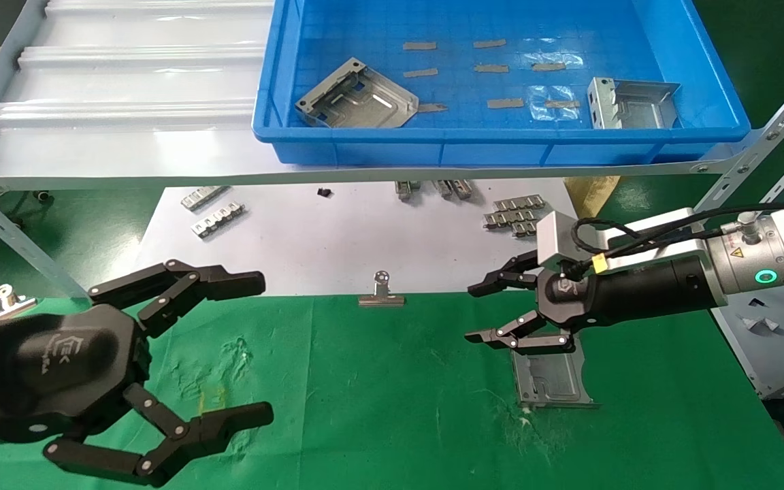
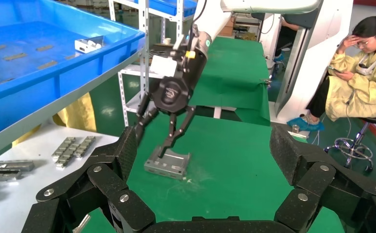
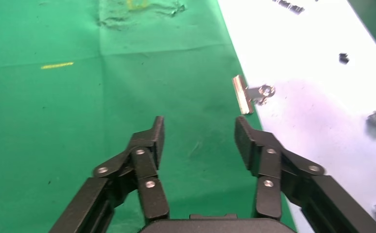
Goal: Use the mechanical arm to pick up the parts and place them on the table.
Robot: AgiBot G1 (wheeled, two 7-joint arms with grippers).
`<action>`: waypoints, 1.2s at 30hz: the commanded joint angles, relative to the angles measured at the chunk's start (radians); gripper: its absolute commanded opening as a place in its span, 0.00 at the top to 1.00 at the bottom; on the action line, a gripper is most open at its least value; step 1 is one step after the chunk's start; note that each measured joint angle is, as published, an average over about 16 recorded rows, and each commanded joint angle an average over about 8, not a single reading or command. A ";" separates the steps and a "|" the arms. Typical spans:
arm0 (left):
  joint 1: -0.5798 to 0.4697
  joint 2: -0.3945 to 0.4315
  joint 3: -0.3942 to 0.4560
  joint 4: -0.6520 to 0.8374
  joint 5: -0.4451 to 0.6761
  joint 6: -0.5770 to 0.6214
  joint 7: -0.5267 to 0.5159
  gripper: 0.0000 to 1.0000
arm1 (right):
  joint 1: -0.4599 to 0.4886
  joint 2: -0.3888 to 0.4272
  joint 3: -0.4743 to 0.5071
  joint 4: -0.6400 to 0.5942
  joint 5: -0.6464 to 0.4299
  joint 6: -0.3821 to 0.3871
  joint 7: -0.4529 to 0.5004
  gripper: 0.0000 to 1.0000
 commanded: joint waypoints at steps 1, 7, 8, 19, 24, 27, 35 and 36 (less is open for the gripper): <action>0.000 0.000 0.000 0.000 0.000 0.000 0.000 0.00 | -0.003 0.005 0.018 0.006 0.030 -0.005 0.014 0.00; 0.000 0.000 0.000 0.000 0.000 0.000 0.000 0.00 | -0.005 0.005 0.015 0.007 0.024 -0.004 0.011 0.00; 0.000 0.000 0.000 0.000 0.000 0.000 0.000 0.00 | -0.006 0.005 0.014 0.007 0.021 -0.004 0.011 0.00; 0.000 0.000 0.000 0.000 0.000 0.000 0.000 0.00 | -0.092 0.053 0.121 0.136 0.036 0.008 0.073 0.00; 0.000 0.000 0.000 0.000 0.000 0.000 0.000 0.00 | -0.157 0.090 0.204 0.235 0.053 0.016 0.122 0.00; 0.000 0.000 0.000 0.000 0.000 0.000 0.000 0.00 | -0.197 0.113 0.255 0.295 0.063 0.021 0.152 0.00; 0.000 0.000 0.000 0.000 0.000 0.000 0.000 0.00 | -0.305 0.174 0.393 0.456 0.090 0.035 0.233 0.00; 0.000 0.000 0.000 0.000 0.000 0.000 0.000 0.00 | -0.318 0.181 0.409 0.476 0.093 0.036 0.242 0.00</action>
